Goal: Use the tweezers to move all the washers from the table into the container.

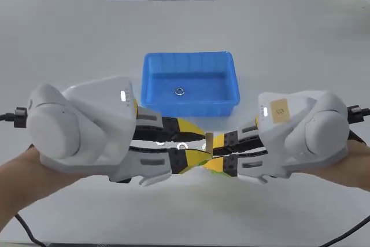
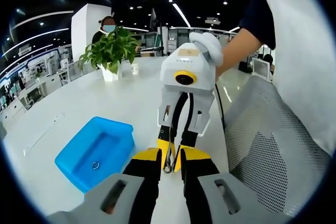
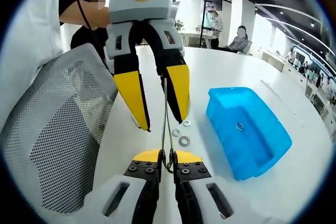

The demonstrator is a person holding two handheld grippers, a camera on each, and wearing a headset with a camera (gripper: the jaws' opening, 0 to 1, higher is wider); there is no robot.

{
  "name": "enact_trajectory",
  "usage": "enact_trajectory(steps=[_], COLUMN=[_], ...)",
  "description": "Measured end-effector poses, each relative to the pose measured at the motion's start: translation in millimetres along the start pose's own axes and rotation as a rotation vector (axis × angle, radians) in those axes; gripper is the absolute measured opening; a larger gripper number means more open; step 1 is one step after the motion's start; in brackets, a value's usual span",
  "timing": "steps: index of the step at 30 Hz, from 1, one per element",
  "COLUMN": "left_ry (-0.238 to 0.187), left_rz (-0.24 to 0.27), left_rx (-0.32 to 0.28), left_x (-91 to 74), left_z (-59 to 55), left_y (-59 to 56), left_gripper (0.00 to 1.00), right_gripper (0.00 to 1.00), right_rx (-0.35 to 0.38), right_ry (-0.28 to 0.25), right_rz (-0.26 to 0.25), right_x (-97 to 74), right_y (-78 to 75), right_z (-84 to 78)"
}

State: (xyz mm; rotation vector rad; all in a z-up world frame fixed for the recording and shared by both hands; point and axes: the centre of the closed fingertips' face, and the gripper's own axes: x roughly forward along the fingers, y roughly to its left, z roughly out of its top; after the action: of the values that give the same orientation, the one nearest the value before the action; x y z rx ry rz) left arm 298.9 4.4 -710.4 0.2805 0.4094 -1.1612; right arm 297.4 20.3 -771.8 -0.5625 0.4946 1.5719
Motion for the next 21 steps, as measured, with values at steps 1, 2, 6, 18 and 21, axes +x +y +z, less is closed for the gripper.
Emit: enact_trajectory(steps=[1, 2, 6, 18, 21], left_ry=[0.001, 0.001, 0.003, 0.035, 0.038], left_rz=[0.003, 0.007, 0.026, 0.140, 0.147], left_rx=[-0.002, -0.002, -0.017, -0.095, -0.135], left_x=[-1.5, -3.1, -12.2, -51.0, -60.1], left_z=[-0.5, -0.8, -3.6, -23.4, -29.0], left_y=[0.5, 1.1, 5.0, 23.0, 23.5], left_gripper=[0.19, 0.19, 0.21, 0.40, 0.48], right_gripper=[0.09, 0.09, 0.09, 0.09, 0.09], right_rx=[0.001, 0.000, 0.008, 0.001, 0.007], right_ry=[-0.004, -0.005, -0.016, -0.062, -0.078], right_rz=[-0.004, -0.006, -0.020, -0.060, -0.069], right_x=[-1.1, -1.8, -7.0, -21.6, -25.0], right_y=[-0.9, -1.3, -4.9, -17.6, -22.8], right_z=[1.6, 2.5, 7.8, 37.3, 46.0])
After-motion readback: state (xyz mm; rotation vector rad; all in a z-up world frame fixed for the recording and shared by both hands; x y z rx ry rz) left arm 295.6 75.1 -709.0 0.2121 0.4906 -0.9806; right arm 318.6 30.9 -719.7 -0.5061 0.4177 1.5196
